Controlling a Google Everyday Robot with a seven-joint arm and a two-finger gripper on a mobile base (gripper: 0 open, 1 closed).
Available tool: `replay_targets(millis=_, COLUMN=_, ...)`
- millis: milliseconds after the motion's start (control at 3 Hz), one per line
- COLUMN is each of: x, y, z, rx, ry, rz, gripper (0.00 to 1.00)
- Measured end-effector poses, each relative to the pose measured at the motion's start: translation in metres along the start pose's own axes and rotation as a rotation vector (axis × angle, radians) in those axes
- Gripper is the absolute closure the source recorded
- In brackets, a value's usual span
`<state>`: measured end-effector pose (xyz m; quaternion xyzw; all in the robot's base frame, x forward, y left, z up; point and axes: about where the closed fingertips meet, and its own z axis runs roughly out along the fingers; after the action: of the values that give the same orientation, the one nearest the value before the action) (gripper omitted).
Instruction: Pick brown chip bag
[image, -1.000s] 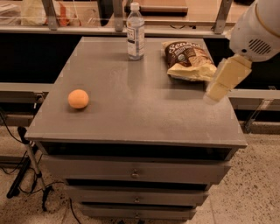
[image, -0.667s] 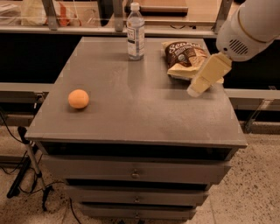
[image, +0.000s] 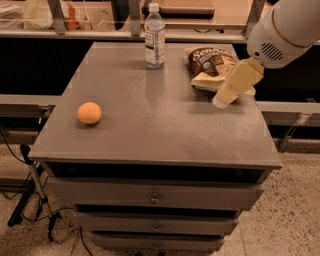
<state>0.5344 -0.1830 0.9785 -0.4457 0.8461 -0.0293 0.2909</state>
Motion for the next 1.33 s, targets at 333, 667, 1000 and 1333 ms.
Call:
replay_targets(millis=333, x=-0.003, y=-0.015, z=0.012, rx=0.032, ry=-0.024, rz=0.083, gripper=0.00)
replay_targets(millis=667, x=-0.012, y=-0.049, z=0.040, rx=0.075, ry=-0.063, rz=0.207, gripper=0.00)
replay_targets(millis=1000, x=-0.023, y=-0.082, z=0.068, rx=0.138, ry=-0.096, rz=0.336, gripper=0.00)
replay_targets(millis=1333, x=-0.033, y=-0.102, z=0.093, rx=0.201, ry=-0.090, rz=0.438, gripper=0.00)
